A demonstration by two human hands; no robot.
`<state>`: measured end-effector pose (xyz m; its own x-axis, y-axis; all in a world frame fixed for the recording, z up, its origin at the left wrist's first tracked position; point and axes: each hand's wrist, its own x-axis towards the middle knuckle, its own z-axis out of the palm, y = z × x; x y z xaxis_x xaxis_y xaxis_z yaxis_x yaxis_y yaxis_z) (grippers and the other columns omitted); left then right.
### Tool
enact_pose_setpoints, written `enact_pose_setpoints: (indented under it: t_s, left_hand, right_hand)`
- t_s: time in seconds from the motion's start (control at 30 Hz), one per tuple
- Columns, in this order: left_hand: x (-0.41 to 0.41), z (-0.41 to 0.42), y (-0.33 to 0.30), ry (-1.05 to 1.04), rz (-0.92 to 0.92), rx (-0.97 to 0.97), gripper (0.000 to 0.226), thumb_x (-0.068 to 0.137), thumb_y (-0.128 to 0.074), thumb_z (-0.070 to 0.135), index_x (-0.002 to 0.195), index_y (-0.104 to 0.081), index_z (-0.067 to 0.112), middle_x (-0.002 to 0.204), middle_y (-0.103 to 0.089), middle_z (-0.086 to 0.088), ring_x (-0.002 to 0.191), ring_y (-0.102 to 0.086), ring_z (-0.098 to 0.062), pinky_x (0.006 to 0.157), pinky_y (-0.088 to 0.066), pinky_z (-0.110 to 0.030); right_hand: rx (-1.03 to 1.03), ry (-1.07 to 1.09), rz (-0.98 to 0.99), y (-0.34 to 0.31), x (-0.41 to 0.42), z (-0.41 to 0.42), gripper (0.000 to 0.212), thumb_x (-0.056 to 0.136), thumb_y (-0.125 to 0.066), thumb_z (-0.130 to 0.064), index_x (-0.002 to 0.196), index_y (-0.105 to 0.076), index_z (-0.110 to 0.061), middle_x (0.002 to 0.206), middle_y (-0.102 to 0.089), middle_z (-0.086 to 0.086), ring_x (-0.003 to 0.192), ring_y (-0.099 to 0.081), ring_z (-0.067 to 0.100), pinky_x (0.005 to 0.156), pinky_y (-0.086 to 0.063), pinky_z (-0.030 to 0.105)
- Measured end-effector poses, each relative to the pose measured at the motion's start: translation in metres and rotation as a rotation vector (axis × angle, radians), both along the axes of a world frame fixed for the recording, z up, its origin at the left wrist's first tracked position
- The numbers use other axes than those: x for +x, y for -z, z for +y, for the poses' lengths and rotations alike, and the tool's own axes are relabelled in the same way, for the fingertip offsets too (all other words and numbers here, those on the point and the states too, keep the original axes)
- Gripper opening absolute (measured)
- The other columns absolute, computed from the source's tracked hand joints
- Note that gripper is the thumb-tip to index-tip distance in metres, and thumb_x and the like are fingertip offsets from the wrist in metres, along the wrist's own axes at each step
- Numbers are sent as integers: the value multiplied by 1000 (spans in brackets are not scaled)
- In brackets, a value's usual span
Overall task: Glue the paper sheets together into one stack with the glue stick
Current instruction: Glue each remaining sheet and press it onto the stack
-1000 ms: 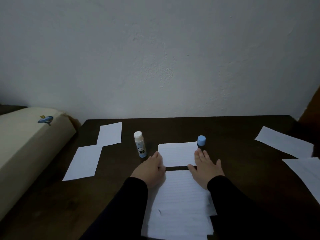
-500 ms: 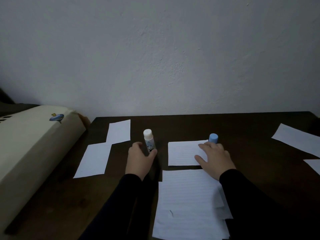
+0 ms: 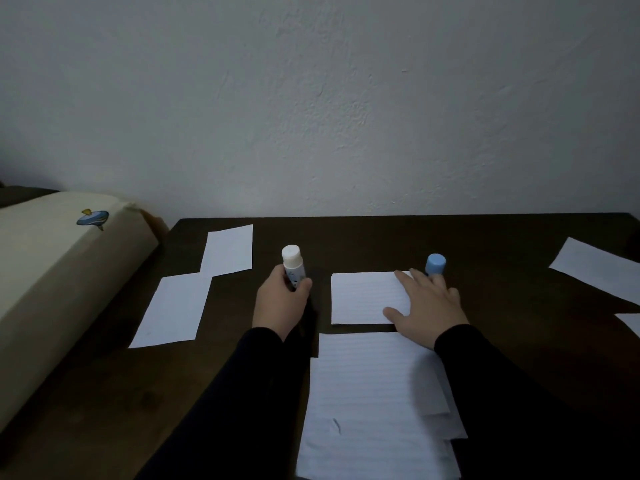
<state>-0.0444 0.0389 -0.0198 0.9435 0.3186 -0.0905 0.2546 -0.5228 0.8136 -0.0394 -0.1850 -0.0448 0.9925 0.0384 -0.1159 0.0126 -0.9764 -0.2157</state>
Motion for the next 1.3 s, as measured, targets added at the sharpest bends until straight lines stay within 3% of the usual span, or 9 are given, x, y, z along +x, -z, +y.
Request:
enact_pose_setpoints:
  t_s: [0.3,0.5,0.7,0.83,0.9,0.97,1.03,1.17,1.3]
  left_hand:
    - [-8,-4,-8,-21,6,-24,38,92,-61,28,127,-49,20,129,-56,0,119,-52,-18,88,-40,-27]
    - [-21,-5,-17,1,-79,-76,30,93,-58,32,119,-47,25,119,-57,2,98,-50,-8,82,-43,-26]
    - [-38,-4,-33,8,-136,-110,41,93,-58,32,131,-45,20,109,-49,10,99,-49,-7,82,-44,-26]
    - [-52,-2,-37,15,-148,-112,41,94,-58,32,131,-46,21,113,-52,8,98,-49,-7,81,-42,-25]
    - [-60,-1,-38,12,-147,-117,42,93,-58,32,132,-46,21,115,-52,6,98,-49,-7,81,-42,-25]
    - [-68,0,-38,13,-145,-115,43,93,-58,32,133,-46,20,116,-51,6,98,-49,-7,80,-42,-24]
    - [-76,0,-39,18,-145,-104,43,93,-58,32,133,-46,20,116,-52,6,96,-49,-6,78,-41,-22]
    - [-91,2,-38,25,-138,-96,43,93,-58,32,132,-46,21,115,-51,7,96,-49,-5,77,-41,-22]
    - [-103,8,-38,53,-111,-85,44,92,-59,32,133,-46,22,119,-54,6,99,-50,-7,80,-42,-24]
  right_hand:
    - [216,35,-56,-9,-6,3,67,90,-60,-41,148,-28,-32,134,-48,-3,125,-42,19,107,-35,40]
    - [629,67,-101,-20,-24,14,49,94,-59,-19,140,-45,-28,130,-54,-4,118,-51,13,103,-40,28]
    - [939,55,-58,-52,-43,8,43,92,-62,-13,131,-50,-28,99,-51,-22,90,-52,0,68,-42,12]
    - [1052,68,120,-56,-61,1,47,90,-66,-13,132,-50,-27,104,-56,-16,92,-56,2,66,-44,14]
    - [932,84,164,-50,-71,-1,54,89,-68,-17,138,-47,-25,119,-57,-8,102,-56,7,79,-46,19]
    - [488,96,127,-39,-80,-2,66,90,-66,-30,147,-34,-28,144,-39,0,127,-41,17,102,-39,30]
    - [144,65,38,-29,-90,1,68,92,-59,-37,151,-24,-31,155,-18,1,140,-20,22,113,-26,39]
    - [90,-79,37,-15,-101,7,48,99,-42,-37,147,-35,-30,153,-30,-6,138,-25,16,113,-24,35]
    - [77,-85,41,-11,-105,6,46,101,-37,-39,146,-36,-31,153,-29,-8,139,-25,14,113,-23,35]
